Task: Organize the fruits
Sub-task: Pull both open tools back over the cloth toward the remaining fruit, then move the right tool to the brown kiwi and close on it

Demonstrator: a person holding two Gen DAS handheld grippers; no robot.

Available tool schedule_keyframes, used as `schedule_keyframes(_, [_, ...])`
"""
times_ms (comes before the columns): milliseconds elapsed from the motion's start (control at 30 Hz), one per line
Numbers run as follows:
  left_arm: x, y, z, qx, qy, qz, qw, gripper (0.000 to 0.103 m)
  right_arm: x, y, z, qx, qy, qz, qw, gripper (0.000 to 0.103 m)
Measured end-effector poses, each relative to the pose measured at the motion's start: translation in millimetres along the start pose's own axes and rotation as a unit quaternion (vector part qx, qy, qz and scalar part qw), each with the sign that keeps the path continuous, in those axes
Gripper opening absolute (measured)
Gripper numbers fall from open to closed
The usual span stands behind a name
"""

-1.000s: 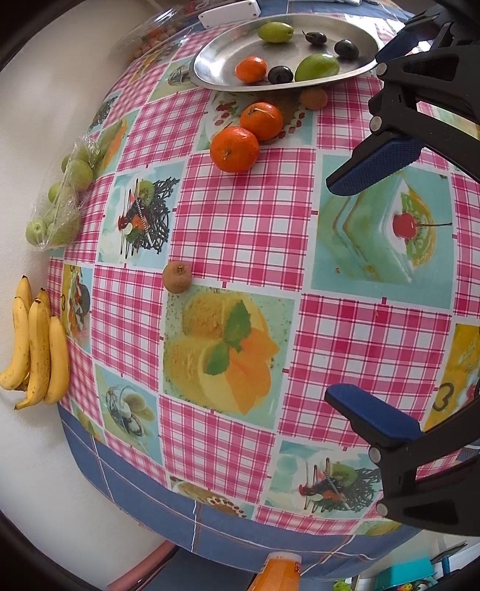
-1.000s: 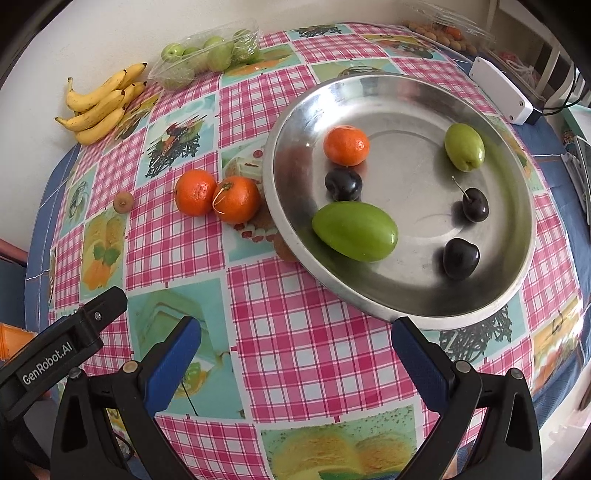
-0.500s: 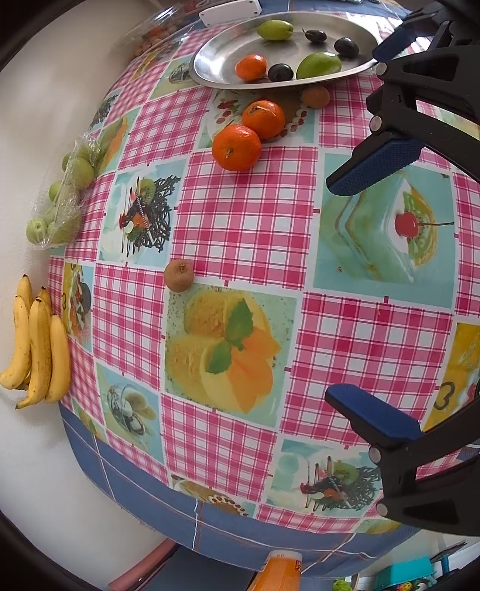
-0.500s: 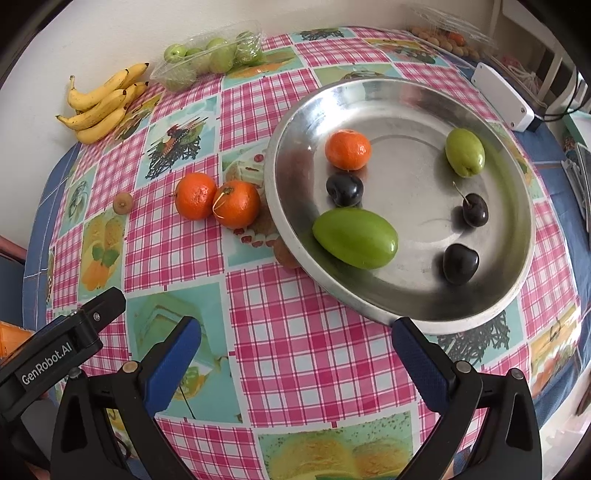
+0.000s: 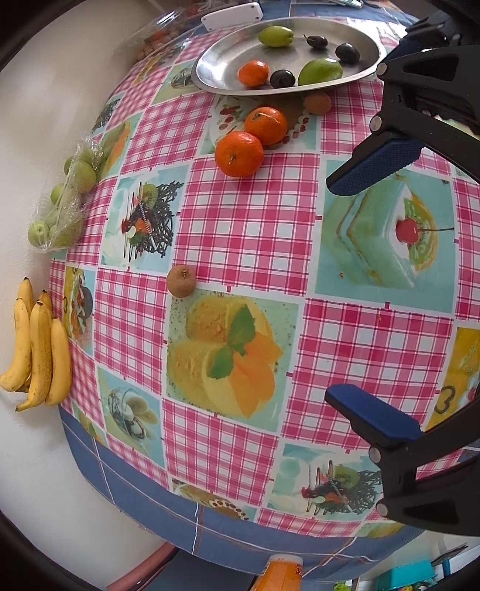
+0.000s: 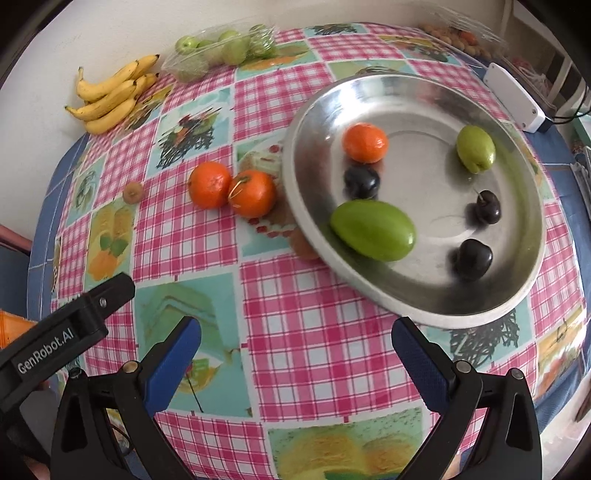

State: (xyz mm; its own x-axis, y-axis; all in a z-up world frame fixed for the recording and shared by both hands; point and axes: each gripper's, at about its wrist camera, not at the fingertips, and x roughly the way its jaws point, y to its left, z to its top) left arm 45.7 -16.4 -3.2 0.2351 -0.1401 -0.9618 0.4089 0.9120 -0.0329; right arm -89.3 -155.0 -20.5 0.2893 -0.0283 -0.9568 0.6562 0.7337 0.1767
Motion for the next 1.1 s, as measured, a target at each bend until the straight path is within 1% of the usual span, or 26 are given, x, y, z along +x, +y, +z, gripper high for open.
schedule_keyframes(133, [1, 0, -1, -0.001, 0.002, 0.0, 1.0, 0.103, 5, 5, -1, -0.008, 0.007, -0.003, 1.0, 0.103])
schedule_keyframes(367, [1, -1, -1, -0.001, 0.002, 0.001, 1.0, 0.103, 14, -2, 1, 0.002, 0.015, -0.022, 1.0, 0.103])
schedule_keyframes(433, [1, -1, -1, 0.0, 0.003, 0.001, 1.0, 0.103, 15, -6, 1, 0.014, 0.012, -0.011, 1.0, 0.103])
schedule_keyframes(533, [2, 0, -1, -0.004, 0.002, -0.004, 1.0, 0.103, 12, -10, 5, 0.028, 0.003, 0.008, 1.0, 0.103])
schedule_keyframes(800, [0, 9, 1, -0.033, 0.0, -0.017, 0.9993, 0.103, 3, -7, 14, 0.005, -0.035, -0.003, 0.999, 0.103])
schedule_keyframes(1000, [2, 11, 2, -0.039, 0.004, -0.017, 0.9991, 0.103, 9, 1, 18, -0.018, -0.046, -0.006, 0.999, 0.102])
schedule_keyframes(1033, [3, 10, 2, -0.039, 0.006, -0.018, 0.9991, 0.103, 10, 2, 18, -0.022, -0.046, -0.006, 0.999, 0.098])
schedule_keyframes(1067, [4, 10, 3, -0.038, 0.007, -0.019, 0.9991, 0.103, 11, 3, 20, -0.026, -0.048, -0.007, 0.998, 0.086])
schedule_keyframes(1100, [5, 10, 3, -0.038, 0.007, -0.02, 0.9991, 0.103, 12, 5, 20, -0.029, -0.051, -0.011, 0.998, 0.077])
